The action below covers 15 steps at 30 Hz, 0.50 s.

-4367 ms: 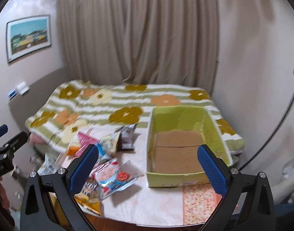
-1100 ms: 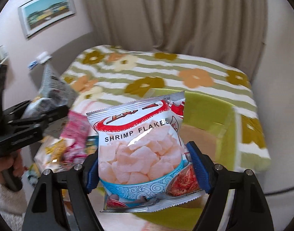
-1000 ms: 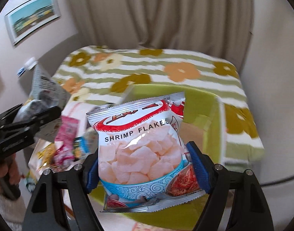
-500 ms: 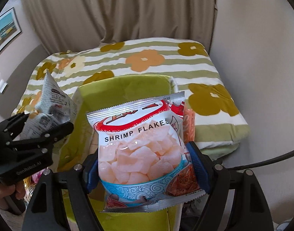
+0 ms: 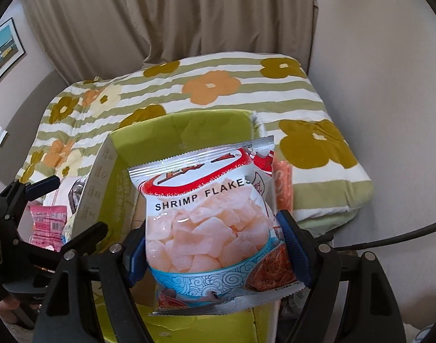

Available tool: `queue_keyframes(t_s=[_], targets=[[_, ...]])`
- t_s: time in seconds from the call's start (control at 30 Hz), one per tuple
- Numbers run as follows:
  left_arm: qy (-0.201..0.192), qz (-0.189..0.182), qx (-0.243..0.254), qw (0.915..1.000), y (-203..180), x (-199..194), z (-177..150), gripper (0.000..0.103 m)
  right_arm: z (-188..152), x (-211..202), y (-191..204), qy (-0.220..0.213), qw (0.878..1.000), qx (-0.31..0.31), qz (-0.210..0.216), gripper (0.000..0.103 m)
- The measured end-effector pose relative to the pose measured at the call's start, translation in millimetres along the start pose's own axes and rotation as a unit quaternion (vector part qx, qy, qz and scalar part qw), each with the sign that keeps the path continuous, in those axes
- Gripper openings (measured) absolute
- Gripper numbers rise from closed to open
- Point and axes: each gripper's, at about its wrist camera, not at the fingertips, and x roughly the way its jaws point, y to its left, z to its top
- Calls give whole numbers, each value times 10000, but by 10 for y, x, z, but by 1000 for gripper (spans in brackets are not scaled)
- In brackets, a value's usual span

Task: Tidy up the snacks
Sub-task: 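Carry both bags over the yellow-green box and open both grippers to drop them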

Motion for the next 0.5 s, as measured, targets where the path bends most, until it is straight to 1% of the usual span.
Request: queue_keyframes(t_s=[0.1,0.2,0.23,0.3,0.37,0.4,0.5], targets=[[-16,17,-137,9999,63,-75,-59,103,-44,31,53,115,9998,-44,137,77],[-48,22,-257,9997,96,-146,-105,102,-93,52,75,119,9995,7,290,80],[-42,9,-296,9996,100,-154,-112,102,-109,51,88,84,9995,-3,295,89],[3,19,-331,9994,87,-162,-141,102,-142,10,110,-101,9993,-68,341,103],[6,68,-341,9994,75,-185,-172,102,-207,-81,118,-368,9986,-172,328,103],[-1,60,-350,9994,68,-204,-191,102,-233,-108,123,-432,9984,-206,294,103],[-17,71,-390,9992,48,-271,-243,102,-301,-175,114,-470,9981,-235,307,103]])
